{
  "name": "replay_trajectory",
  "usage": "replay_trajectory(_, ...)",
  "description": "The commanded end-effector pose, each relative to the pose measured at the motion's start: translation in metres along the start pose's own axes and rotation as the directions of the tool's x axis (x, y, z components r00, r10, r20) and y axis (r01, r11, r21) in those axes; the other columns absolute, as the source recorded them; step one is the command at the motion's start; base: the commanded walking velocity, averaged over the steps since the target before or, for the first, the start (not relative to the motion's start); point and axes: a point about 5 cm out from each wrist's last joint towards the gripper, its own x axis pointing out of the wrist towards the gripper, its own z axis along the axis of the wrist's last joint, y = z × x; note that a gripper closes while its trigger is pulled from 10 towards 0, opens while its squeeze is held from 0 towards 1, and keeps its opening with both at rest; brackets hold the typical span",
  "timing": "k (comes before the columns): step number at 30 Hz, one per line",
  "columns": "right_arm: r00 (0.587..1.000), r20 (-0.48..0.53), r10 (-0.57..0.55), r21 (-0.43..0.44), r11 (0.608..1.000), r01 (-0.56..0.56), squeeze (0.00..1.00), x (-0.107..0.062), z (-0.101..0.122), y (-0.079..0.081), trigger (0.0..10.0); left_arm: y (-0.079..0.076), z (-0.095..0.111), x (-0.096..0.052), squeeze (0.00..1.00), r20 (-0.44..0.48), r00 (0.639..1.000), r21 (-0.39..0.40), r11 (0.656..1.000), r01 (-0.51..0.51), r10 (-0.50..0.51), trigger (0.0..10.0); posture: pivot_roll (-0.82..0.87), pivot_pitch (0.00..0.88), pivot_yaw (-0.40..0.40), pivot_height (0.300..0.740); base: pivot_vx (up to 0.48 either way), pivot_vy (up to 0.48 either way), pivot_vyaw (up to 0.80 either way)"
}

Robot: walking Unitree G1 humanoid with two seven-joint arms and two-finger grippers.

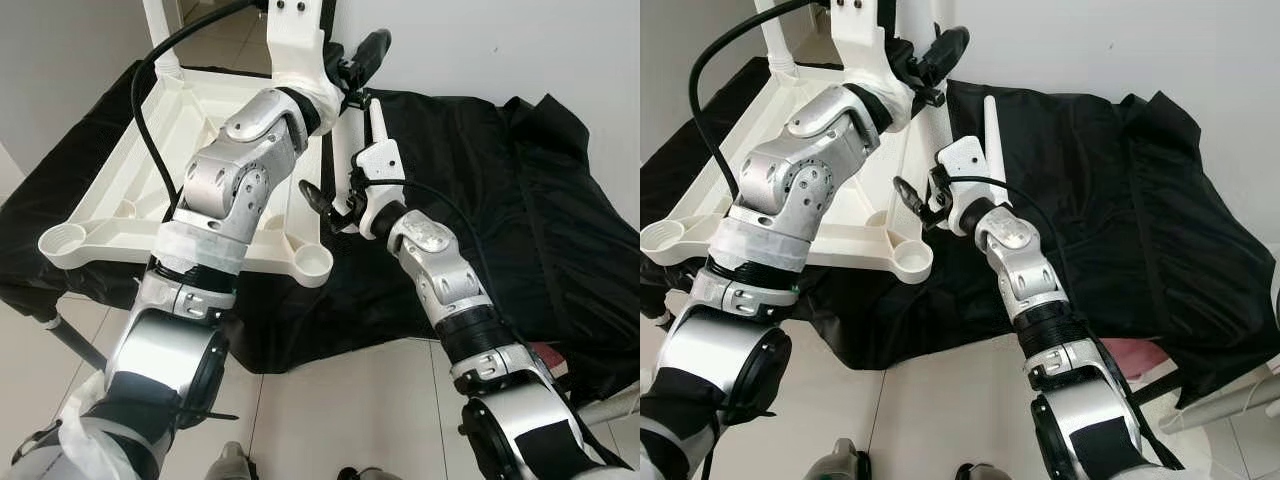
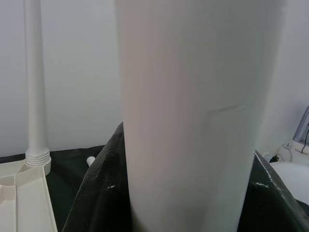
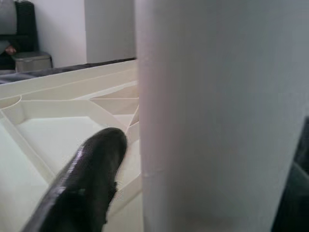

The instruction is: Building children table

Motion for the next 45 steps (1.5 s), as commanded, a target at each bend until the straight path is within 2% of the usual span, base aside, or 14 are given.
replay_trajectory(1,1.000,-0.010,-0.027,0.024,0.999,0.027,0.00,0.002,-0.003,-0.003,0.1,-0.014,0.005,0.002,0.00,0.015,0.997,0.008,0.997,0.074,-0.074,10.0,0.07,0.060,-0.069,0.740,0.000,0.000,0.00)
replay_trajectory(15,0.997,0.002,-0.076,0.048,0.996,0.076,0.00,0.002,-0.001,-0.009,0.0,-0.018,0.004,0.003,0.00,0.010,0.995,0.011,0.995,0.095,-0.096,10.0,0.06,0.055,-0.059,0.740,0.000,0.000,0.00)
replay_trajectory(16,0.996,0.000,-0.093,0.054,0.994,0.092,0.00,0.002,-0.002,-0.011,10.0,-0.019,0.004,0.003,0.00,0.012,0.995,0.008,0.995,0.103,-0.103,10.0,0.06,0.054,-0.058,0.740,0.000,0.000,0.00)
replay_trajectory(17,0.994,-0.003,-0.110,0.059,0.992,0.110,0.00,0.001,-0.002,-0.012,10.0,-0.019,0.004,0.003,1.00,0.013,0.994,0.005,0.994,0.109,-0.109,10.0,0.06,0.055,-0.053,0.740,0.000,0.000,0.00)
replay_trajectory(25,0.988,-0.004,-0.154,0.055,0.987,0.154,0.00,0.001,-0.002,-0.017,10.0,-0.020,0.004,0.002,1.00,0.016,0.991,0.004,0.992,0.130,-0.130,10.0,0.05,0.053,-0.047,0.740,0.000,0.000,0.00)
replay_trajectory(26,0.982,-0.007,-0.191,0.055,0.980,0.191,0.00,-0.001,-0.002,-0.022,10.0,-0.022,0.006,0.000,0.00,0.020,0.987,0.014,0.987,0.159,-0.159,10.0,0.05,0.049,-0.037,0.740,0.000,0.000,0.00)
replay_trajectory(28,0.970,-0.011,-0.241,0.062,0.968,0.242,0.00,-0.004,-0.004,-0.030,10.0,-0.023,0.008,-0.003,0.00,0.030,0.982,0.029,0.982,0.186,-0.187,10.0,0.05,0.046,-0.032,0.740,0.000,0.000,0.00)
replay_trajectory(33,0.967,-0.011,-0.254,0.060,0.965,0.254,0.00,-0.005,-0.004,-0.032,10.0,-0.023,0.010,-0.004,0.00,0.040,0.982,0.048,0.982,0.183,-0.185,10.0,0.04,0.043,-0.026,0.740,0.000,0.000,0.00)
replay_trajectory(38,0.953,-0.003,-0.303,0.082,0.950,0.302,0.00,-0.012,-0.006,-0.037,10.0,-0.009,0.008,-0.010,0.00,0.035,0.992,0.112,0.987,0.116,-0.121,10.0,0.04,0.042,-0.016,0.740,0.000,0.000,0.00)
replay_trajectory(41,0.950,0.000,-0.313,0.085,0.946,0.312,0.00,-0.014,-0.006,-0.038,10.0,-0.006,0.007,-0.011,0.00,0.029,0.994,0.118,0.988,0.101,-0.105,10.0,0.04,0.042,-0.014,0.740,0.000,0.000,0.00)
replay_trajectory(43,0.935,0.023,-0.355,0.100,0.931,0.351,0.00,-0.020,-0.005,-0.042,10.0,0.009,-0.001,-0.020,0.00,-0.002,0.999,0.145,0.989,0.041,-0.042,10.0,0.03,0.051,-0.011,0.740,0.000,0.000,0.00)
replay_trajectory(44,0.935,0.023,-0.355,0.100,0.931,0.351,0.00,-0.020,-0.005,-0.042,10.0,0.009,-0.001,-0.020,0.00,-0.002,0.999,0.145,0.989,0.041,-0.042,10.0,0.03,0.051,-0.011,0.740,0.000,0.000,0.00)
replay_trajectory(45,0.920,0.047,-0.389,0.112,0.917,0.382,0.00,-0.026,-0.003,-0.047,10.0,0.023,-0.008,-0.030,0.00,-0.032,0.999,0.167,0.986,-0.017,0.023,10.0,0.03,0.054,-0.018,0.740,0.000,0.000,0.00)
